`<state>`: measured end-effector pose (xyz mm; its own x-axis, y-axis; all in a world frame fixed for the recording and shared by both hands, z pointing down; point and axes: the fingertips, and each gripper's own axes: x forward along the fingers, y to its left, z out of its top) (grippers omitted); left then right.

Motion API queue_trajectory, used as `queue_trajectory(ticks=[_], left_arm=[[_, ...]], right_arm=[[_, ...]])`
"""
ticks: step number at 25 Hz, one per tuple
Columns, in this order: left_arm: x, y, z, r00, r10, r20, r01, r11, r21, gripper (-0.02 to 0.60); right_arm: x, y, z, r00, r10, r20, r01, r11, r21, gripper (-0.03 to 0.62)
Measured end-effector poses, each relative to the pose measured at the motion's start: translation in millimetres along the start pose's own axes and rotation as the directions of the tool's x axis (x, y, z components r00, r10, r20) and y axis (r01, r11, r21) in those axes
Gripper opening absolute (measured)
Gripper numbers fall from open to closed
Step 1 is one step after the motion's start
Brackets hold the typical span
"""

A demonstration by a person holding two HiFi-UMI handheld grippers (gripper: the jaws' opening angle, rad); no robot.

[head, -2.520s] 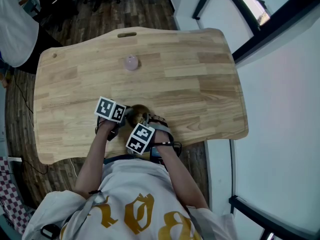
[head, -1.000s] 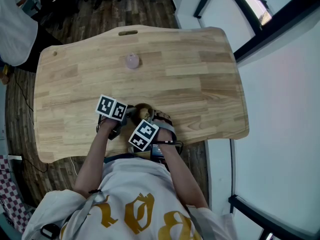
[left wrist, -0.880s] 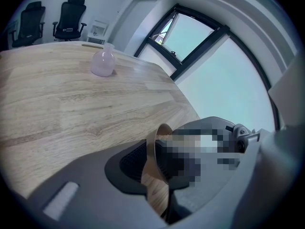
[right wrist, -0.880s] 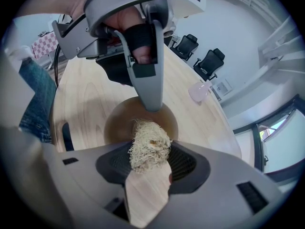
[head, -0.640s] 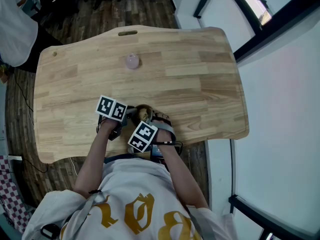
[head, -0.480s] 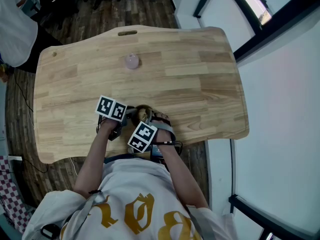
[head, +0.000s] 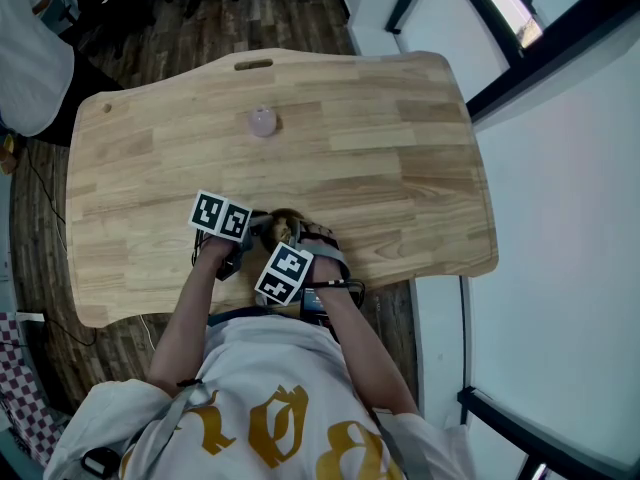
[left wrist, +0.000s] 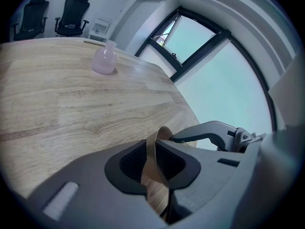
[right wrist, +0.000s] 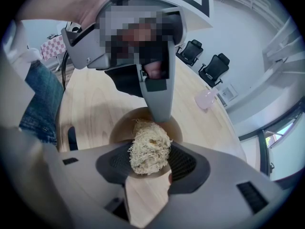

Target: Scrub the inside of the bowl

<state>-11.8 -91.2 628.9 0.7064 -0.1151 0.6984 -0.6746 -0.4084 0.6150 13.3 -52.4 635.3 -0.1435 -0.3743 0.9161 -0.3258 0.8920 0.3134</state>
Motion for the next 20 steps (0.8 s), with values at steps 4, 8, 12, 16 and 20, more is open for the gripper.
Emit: queue_trajectory(ticks=[4,8,12,16,20], left_arm=[[0,0,0,1.0,-0.002,0.005,0.002,1.0,-0.004,0.048],[0,3,1,1.0,0.006,0.019,-0.006,1.0,-0.006,0.048],[-3,7,5,0.999,0.019,0.034,-0.019,1.0,-0.011,0.048],[-5,10,8,0.998,0.01,0.063,-0.008,0.999,-0.036,0.048],[-6,11,12,0.996,0.002,0.085,0.002,0.999,-0.051,0.048]], right_arm=[[0,2,0,1.0,0.016,0.01,-0.015,1.0,-0.001,0.192],[0,7,1,0.999,0.042,0.023,-0.042,0.999,0.006,0.192],[0,10,2,0.997,0.065,0.029,-0.066,0.998,0.001,0.192],[2,8,-4,0.997,0.069,0.018,-0.069,0.997,0.017,0.19],[5,-4,-10,0.999,0.046,-0.006,-0.046,0.997,0.067,0.192]])
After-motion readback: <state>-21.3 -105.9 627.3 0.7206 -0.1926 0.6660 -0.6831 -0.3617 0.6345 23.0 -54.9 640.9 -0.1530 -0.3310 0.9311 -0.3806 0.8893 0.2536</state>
